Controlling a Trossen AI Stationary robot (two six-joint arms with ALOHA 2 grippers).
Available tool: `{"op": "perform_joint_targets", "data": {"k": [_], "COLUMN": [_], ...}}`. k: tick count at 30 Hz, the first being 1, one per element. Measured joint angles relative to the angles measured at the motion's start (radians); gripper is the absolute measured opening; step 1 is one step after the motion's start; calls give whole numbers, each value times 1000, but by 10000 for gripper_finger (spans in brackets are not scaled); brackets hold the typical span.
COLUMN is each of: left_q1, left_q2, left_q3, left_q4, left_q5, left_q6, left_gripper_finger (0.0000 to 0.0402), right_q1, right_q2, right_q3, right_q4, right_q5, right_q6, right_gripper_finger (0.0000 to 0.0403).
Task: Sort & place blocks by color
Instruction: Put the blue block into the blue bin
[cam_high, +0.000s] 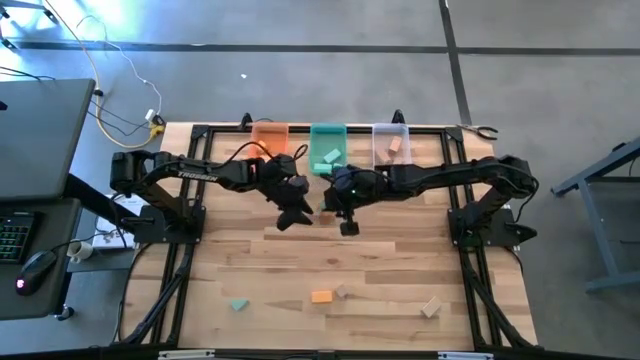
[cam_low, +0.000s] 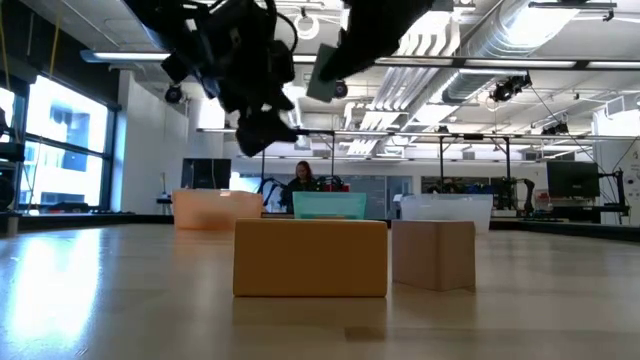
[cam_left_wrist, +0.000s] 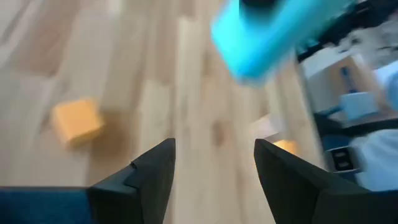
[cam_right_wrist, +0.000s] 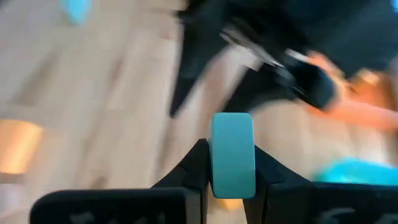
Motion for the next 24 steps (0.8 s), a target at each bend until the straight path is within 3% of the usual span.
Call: {"op": "perform_joint_targets", "data": {"k": [8, 14, 21, 24], "left_q1": [2, -5, -65, -91], "left_q2": [0, 0, 0, 0], "left_q3": [0, 0, 0, 0], "left_q4": [-188, -276, -307, -313], "left_q5": [-175, -199, -248, -249], "left_q6": [60, 63, 63, 54], "left_gripper_finger": [200, 199, 200, 200], "right_q1": [-83, -161, -278, -321], "right_q2": [0, 15, 116, 144], "right_q3": [0, 0, -2, -2], "right_q4": [-9, 70, 151, 163], "right_q5": [276, 464, 471, 423], "right_q6": [19, 18, 10, 29], "right_gripper_finger": [37, 38, 38, 39]}}
